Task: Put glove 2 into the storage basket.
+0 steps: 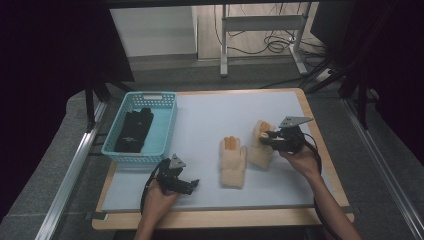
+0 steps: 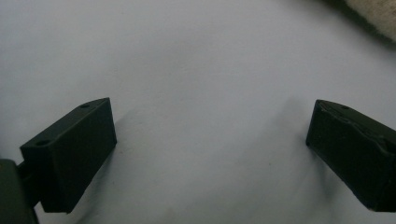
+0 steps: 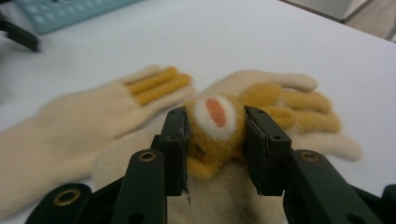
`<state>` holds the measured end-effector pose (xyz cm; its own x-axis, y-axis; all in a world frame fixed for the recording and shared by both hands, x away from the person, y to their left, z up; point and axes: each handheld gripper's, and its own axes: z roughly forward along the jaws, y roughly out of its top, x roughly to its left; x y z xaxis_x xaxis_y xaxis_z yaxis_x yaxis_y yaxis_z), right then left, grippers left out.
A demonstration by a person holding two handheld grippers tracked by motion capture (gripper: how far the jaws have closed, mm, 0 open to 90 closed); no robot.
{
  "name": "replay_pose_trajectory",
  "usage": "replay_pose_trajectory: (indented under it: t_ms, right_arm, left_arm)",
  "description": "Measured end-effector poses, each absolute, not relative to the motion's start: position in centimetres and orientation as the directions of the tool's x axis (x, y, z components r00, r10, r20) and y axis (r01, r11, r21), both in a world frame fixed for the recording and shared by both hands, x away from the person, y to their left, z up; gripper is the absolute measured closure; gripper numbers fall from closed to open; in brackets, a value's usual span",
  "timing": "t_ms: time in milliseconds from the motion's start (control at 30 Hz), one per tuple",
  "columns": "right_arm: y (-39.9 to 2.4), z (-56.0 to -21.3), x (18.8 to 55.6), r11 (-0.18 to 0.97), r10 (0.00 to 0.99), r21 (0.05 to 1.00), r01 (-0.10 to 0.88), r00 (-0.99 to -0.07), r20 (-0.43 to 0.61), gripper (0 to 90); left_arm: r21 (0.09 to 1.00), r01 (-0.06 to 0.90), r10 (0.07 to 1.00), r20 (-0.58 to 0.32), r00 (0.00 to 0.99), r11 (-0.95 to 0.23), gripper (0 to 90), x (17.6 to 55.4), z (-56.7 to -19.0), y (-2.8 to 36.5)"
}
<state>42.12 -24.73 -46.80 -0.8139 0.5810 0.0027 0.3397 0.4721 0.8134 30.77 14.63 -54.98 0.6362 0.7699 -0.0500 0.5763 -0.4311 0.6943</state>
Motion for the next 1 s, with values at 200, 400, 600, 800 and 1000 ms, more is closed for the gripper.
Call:
replay_pose_trajectory:
  t_ms: [200, 400, 600, 800, 1000]
  right_arm:
    - [-22.5, -45.6, 39.8, 0.481, 0.512, 0.819, 0.312, -0.859, 0.027, 61.3]
    - [-18.9, -45.8, 38.3, 0.520, 0.441, 0.804, 0.288, -0.897, 0.037, 61.1]
    - [-15.6, -47.2, 37.9, 0.573, 0.400, 0.776, 0.263, -0.917, 0.016, 60.8]
    - [-14.7, -49.2, 38.1, 0.606, 0.410, 0.747, 0.274, -0.912, 0.001, 59.6]
    - [-14.6, -50.0, 38.3, 0.604, 0.414, 0.744, 0.285, -0.910, 0.013, 54.5]
  left_arm:
    - [0.695, 0.576, 0.770, -0.050, 0.636, -0.431, 1.9, 30.8, -55.0, 14.6]
    - [0.696, 0.575, 0.770, -0.048, 0.636, -0.431, 1.9, 30.8, -55.0, 14.6]
    - [0.696, 0.575, 0.771, -0.048, 0.636, -0.430, 1.9, 30.8, -55.0, 14.6]
    - [0.695, 0.574, 0.769, -0.047, 0.637, -0.434, 2.0, 30.8, -55.0, 14.6]
    - [0.695, 0.575, 0.770, -0.048, 0.636, -0.432, 2.0, 30.8, -55.0, 14.6]
